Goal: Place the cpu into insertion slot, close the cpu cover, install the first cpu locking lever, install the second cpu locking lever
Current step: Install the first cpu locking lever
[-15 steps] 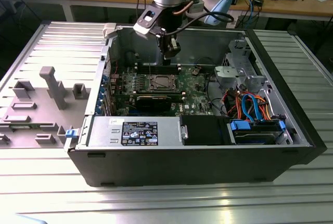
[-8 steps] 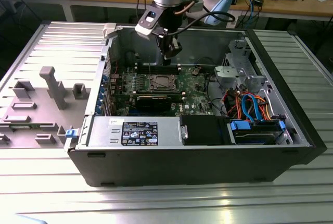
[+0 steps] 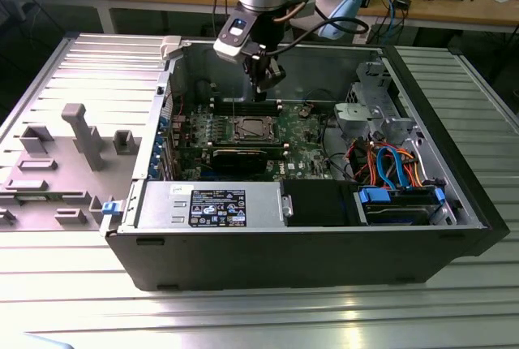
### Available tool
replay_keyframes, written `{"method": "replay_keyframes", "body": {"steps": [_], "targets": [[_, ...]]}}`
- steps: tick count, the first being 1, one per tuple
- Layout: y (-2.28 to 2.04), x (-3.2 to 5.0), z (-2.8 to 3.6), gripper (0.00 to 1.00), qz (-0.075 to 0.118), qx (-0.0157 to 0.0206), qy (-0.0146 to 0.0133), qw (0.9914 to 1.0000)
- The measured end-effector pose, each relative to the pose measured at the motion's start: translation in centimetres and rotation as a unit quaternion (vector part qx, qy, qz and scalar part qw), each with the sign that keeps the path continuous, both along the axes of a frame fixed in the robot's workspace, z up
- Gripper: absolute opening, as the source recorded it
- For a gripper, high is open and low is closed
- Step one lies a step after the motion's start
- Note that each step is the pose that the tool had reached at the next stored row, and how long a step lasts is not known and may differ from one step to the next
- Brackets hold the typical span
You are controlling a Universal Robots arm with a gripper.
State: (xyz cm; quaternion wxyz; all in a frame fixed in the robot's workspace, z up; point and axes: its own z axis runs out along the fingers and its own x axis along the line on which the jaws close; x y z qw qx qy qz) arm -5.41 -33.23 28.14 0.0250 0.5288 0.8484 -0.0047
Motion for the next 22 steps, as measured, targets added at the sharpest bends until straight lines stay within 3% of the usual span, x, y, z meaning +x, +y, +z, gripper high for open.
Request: {"method": "replay_keyframes", "body": {"steps": [6, 14, 16, 22], "targets": [[0.00, 0.00, 0.00, 0.11, 0.022, 0.0000, 0.0000, 0.99977], [0.00, 0.00, 0.00, 0.11, 0.056, -0.0001, 0.0000, 0.99843], [0.00, 0.00, 0.00, 0.11, 0.066, -0.0001, 0.0000, 0.99783], [0.00, 0.00, -0.02, 0.11, 0.105, -0.0002, 0.0000, 0.99446]]}}
